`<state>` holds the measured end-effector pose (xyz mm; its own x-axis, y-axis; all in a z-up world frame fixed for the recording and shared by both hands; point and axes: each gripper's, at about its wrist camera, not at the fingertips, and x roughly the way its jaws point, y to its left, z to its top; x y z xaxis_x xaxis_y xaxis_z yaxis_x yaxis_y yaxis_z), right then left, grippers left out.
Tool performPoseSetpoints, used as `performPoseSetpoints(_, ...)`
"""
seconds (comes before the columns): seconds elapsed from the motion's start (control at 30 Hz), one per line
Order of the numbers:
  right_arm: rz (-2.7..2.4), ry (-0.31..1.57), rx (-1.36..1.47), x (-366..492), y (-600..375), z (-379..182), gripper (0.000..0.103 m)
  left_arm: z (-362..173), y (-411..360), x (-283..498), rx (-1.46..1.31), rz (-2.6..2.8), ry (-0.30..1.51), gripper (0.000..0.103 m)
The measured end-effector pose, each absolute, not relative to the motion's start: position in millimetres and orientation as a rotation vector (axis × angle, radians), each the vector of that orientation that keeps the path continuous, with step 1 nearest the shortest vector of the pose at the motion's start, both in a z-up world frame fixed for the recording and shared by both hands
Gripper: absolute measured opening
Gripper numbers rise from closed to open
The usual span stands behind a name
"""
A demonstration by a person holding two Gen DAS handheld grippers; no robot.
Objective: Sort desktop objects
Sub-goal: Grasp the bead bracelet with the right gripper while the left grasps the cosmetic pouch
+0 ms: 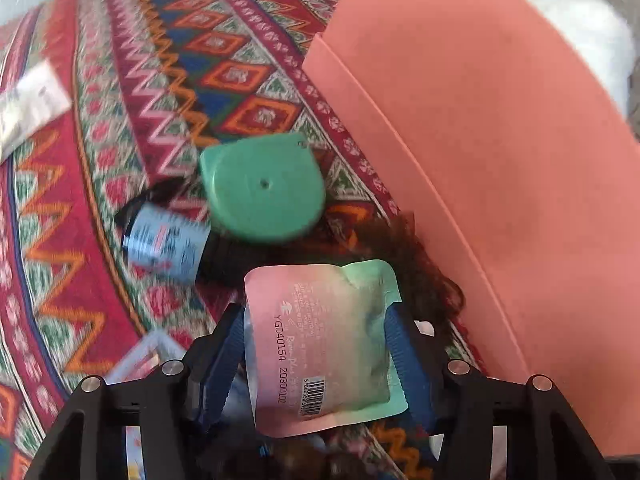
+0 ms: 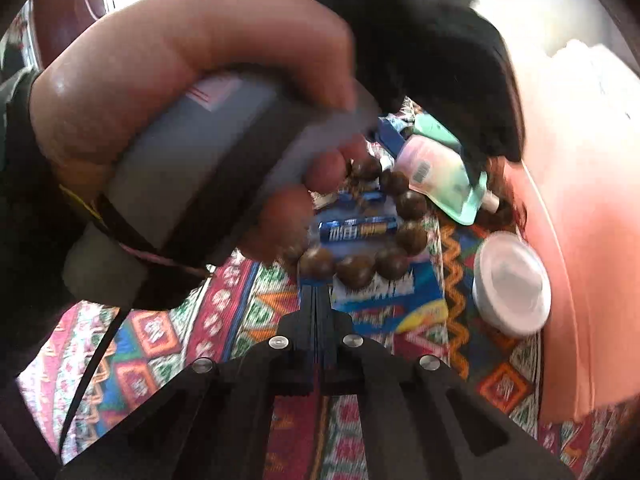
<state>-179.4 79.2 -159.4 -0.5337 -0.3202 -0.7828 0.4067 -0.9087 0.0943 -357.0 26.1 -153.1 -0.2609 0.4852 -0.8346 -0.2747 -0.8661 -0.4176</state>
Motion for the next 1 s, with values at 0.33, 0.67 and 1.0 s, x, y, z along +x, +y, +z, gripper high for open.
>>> performPoseSetpoints(0.33, -2.408, -0.038, 1.269, -175, 112, -159, 0.000, -127, 13, -358, -1.509, 2.097, -0.381, 0.030)
performPoseSetpoints(0.67, -2.387, -0.080, 1.269, -183, 119, -157, 0.000, -131, 62, -359, -1.519, 2.060, -0.183, 0.059)
performPoseSetpoints(1.0, -2.404, -0.121, 1.256, -198, 132, -155, 0.000, -124, 64, -365, -1.495, 2.038, -0.249, 0.030)
